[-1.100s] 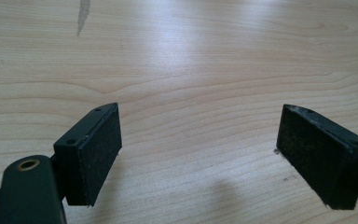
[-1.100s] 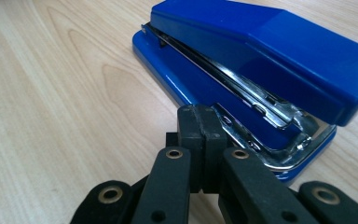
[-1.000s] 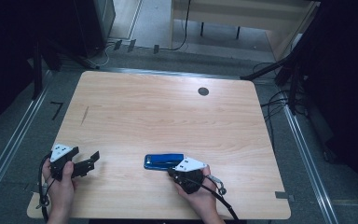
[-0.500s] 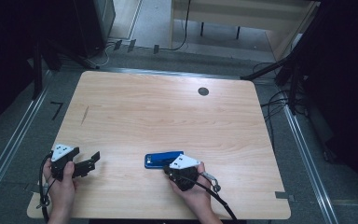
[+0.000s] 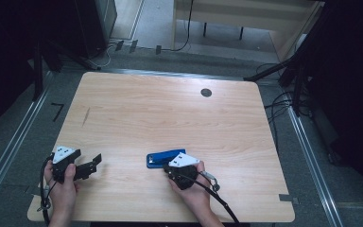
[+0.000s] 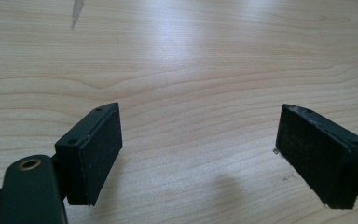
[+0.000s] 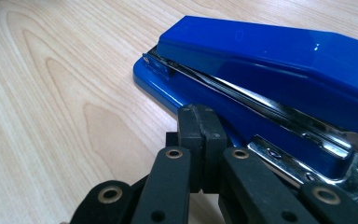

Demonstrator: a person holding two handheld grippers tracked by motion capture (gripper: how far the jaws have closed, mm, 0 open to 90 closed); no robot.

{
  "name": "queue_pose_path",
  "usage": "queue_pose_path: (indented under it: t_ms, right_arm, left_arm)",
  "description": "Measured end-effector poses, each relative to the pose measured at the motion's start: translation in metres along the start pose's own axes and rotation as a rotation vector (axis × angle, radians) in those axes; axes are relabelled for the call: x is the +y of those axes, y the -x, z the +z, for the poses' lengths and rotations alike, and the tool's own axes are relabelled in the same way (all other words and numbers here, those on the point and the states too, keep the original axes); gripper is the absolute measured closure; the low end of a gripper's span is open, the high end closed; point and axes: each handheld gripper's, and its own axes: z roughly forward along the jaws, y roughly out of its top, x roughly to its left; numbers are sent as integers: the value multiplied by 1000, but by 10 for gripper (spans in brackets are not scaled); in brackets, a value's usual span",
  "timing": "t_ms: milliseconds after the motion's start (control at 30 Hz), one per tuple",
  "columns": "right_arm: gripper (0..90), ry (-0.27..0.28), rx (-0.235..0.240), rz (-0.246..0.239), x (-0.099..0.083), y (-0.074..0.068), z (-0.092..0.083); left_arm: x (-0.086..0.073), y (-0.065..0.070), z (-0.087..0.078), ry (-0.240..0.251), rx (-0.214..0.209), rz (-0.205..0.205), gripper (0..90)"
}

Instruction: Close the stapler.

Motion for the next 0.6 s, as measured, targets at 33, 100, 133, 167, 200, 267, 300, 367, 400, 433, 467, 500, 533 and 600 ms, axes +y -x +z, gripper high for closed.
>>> queue_pose_path:
  t_ms: [33, 100, 133, 167, 200, 267, 300, 367, 400, 433, 467, 500, 533, 600]
  right_arm:
    - [900, 1, -1, 0, 1, 0, 1]
    - [900, 3, -3, 1, 2, 1, 2]
    - [900, 2, -2, 3, 3, 1, 3]
    - [900, 1, 0, 4, 3, 1, 4]
    - [900, 0, 2, 3, 4, 1, 5]
    - [900, 1, 1, 1, 6, -1, 7]
    - [900, 1, -4, 3, 6, -1, 8]
    - [900, 2, -3, 3, 8, -2, 9]
    - [900, 0, -2, 5, 8, -2, 10]
    - [900, 0, -2, 6, 9, -3, 11]
    - [900, 0, -3, 7, 10, -3, 12]
    - [900, 2, -7, 5, 11, -3, 14]
    - [900, 1, -9, 5, 12, -4, 15]
    - [900, 1, -13, 6, 14, -5, 17]
  left_arm:
    - [0, 0, 0, 1, -1, 1, 154]
    - [0, 0, 0, 1, 1, 0, 154]
    - [0, 0, 0, 0, 1, 0, 154]
    - [0, 0, 0, -1, 3, 1, 154]
    - [0, 0, 0, 0, 2, 0, 154]
    - [0, 0, 0, -1, 3, -1, 154]
    - [0, 0, 0, -1, 4, -1, 154]
    - [0, 0, 1, 0, 3, 0, 154]
    - [0, 0, 0, -3, 4, 0, 154]
    - [0, 0, 0, -6, 5, 1, 154]
    - [0, 0, 1, -6, 6, 2, 154]
    - [0, 1, 1, -6, 6, 3, 154]
    - [0, 0, 0, -7, 5, 4, 154]
    - [0, 0, 0, -7, 6, 4, 154]
